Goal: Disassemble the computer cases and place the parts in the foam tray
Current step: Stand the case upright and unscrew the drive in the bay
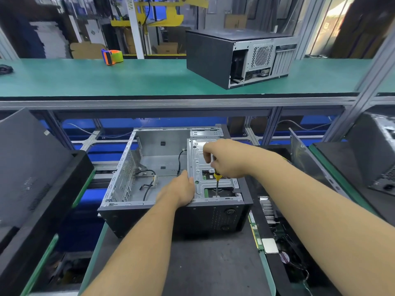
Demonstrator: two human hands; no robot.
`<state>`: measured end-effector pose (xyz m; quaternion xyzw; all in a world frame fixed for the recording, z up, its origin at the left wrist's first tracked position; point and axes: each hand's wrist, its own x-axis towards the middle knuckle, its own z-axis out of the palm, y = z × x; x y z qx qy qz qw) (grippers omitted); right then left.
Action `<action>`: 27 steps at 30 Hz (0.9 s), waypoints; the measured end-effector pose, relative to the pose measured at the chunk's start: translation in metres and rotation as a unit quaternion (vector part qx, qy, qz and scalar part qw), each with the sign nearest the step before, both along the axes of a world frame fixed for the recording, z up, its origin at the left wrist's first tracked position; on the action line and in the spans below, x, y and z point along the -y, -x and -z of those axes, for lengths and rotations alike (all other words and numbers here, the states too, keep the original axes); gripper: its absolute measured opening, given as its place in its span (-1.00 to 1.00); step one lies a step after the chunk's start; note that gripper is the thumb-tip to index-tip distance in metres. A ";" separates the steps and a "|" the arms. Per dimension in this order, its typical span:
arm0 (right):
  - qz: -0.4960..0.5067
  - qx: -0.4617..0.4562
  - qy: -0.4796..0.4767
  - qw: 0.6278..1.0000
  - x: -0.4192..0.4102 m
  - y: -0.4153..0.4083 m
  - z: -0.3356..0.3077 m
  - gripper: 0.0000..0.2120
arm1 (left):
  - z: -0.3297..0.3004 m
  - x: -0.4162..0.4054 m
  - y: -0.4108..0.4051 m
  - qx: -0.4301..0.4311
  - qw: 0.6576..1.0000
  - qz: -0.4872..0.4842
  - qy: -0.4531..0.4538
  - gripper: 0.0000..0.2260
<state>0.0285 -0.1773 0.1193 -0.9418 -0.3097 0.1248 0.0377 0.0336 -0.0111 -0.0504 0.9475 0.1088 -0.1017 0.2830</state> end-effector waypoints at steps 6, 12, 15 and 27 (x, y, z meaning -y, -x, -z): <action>0.025 -0.043 0.001 0.999 -0.001 0.003 -0.003 -0.83 | 0.001 0.000 0.000 0.000 1.000 0.003 0.004 -0.77; 0.050 0.042 0.047 0.997 0.000 -0.002 0.003 -0.80 | 0.000 -0.001 -0.001 -0.007 1.000 -0.002 0.020 -0.75; 0.034 0.028 0.022 0.999 0.003 -0.001 0.000 -0.87 | -0.001 0.000 0.000 -0.010 1.000 -0.001 0.018 -0.73; 0.054 0.072 0.042 0.995 0.000 -0.004 0.005 -0.73 | -0.003 0.000 0.000 -0.009 1.000 -0.002 0.014 -0.73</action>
